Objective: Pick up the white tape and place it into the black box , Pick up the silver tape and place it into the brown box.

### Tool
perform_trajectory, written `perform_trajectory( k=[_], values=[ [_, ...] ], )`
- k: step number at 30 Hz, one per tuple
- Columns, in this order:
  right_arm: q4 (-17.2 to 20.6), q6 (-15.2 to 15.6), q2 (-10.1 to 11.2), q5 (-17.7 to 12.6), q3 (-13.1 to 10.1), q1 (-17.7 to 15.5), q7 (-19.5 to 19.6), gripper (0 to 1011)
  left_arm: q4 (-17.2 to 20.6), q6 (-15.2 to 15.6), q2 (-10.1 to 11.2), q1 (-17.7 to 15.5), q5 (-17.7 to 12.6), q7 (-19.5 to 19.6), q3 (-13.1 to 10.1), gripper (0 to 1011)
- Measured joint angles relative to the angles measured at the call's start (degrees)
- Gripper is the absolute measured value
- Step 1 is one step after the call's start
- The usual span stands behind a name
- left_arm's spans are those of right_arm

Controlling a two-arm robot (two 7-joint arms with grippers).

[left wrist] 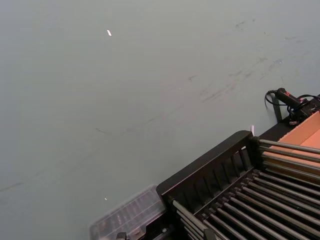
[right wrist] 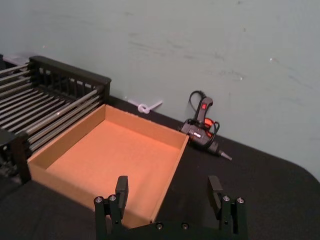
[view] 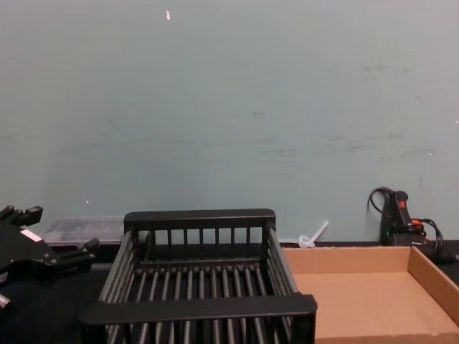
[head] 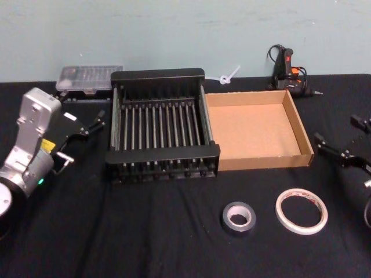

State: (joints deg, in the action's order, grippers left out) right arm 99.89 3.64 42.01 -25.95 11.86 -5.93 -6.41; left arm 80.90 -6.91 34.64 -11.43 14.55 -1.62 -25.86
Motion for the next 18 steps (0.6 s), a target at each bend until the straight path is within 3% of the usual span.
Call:
perform_trajectory(
  k=[7,18],
  values=[
    [2.6,1.2,1.6,-0.2,-1.7,-3.9,-1.3,1002,0.0,0.0,0.0,0.0,0.0,0.0,0.0,1001],
    [3.6,4.0,2.0,0.6,-1.6,-7.0,-4.2,1002,0.0,0.0,0.0,0.0,0.0,0.0,0.0,1001]
  ],
)
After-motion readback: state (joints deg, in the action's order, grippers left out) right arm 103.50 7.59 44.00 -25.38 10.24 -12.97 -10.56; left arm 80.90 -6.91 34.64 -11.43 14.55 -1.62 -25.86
